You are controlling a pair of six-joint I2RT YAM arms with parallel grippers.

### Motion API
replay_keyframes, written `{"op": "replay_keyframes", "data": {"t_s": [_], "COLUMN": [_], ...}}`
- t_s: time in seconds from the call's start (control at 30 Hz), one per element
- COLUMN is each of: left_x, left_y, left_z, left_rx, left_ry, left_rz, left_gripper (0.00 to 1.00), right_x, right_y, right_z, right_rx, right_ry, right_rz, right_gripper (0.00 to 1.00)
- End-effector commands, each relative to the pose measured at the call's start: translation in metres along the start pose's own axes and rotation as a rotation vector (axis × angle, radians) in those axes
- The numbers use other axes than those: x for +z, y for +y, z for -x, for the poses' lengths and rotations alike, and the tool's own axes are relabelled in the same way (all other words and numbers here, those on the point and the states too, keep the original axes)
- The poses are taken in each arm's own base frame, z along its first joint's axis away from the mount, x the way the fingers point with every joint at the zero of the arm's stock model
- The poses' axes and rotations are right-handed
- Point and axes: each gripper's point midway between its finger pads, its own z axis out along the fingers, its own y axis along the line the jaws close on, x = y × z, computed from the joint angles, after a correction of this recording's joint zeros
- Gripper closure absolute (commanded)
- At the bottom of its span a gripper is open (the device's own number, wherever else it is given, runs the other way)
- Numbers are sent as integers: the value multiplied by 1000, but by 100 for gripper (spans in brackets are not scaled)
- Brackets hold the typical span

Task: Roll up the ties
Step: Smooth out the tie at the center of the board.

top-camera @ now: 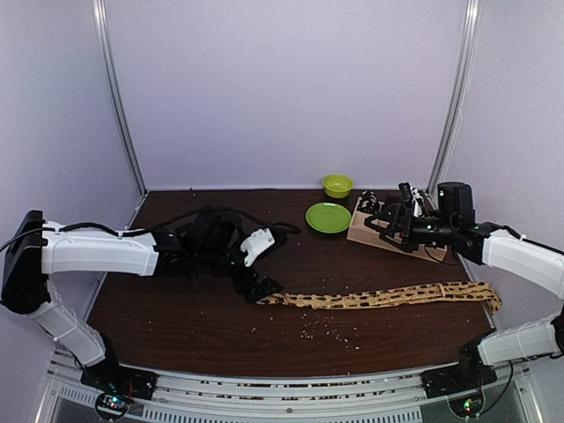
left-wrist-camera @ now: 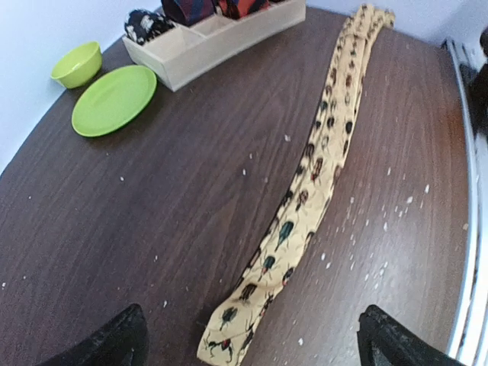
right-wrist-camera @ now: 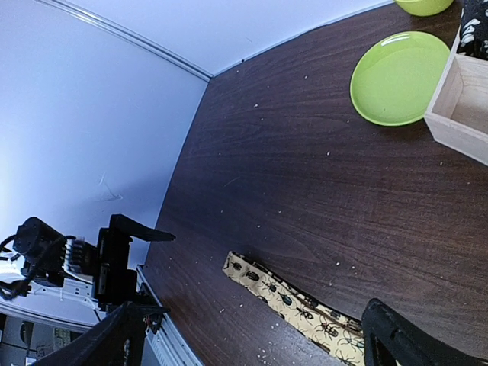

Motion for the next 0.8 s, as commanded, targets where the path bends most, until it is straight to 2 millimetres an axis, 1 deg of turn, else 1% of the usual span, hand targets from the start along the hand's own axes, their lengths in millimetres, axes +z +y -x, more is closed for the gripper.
{"op": "replay_keyframes", "data": {"t_s": [0.0,0.03,0.1,0.17,0.2,0.3,0.47,0.6,0.67,0.77], "left_x": [2,3,6,11,14,25,40,48,51,58], "left_y": [-11,-15,-16,-20,-19,-16,-13,-16,-19,-18], "left_z": [39,44,54,61,64,64,49,33,28,15], "left_rx": [-348,-395,-518,-603,-646,-756,-893,-931,-944,-978], "left_ry": [-184,-206,-255,-287,-294,-313,-314,-270,-265,-261], "left_rz": [-130,-165,-217,-295,-327,-400,-503,-521,-541,-554], "left_gripper": [2,2,2,2,2,2,2,2,2,2], "right_x": [9,11,13,15,15,17,17,18,19,19], "right_y": [0,-1,-2,-5,-6,-10,-17,-22,-24,-24], "right_z": [-4,-5,-7,-9,-9,-12,-19,-23,-24,-24], "right_rx": [23,28,36,46,51,69,83,93,98,101], "right_ry": [0,2,5,6,7,7,17,22,25,25], "right_rz": [7,2,-4,-11,-14,-25,-44,-56,-59,-58], "right_gripper": [0,0,0,0,0,1,1,0,1,0]}}
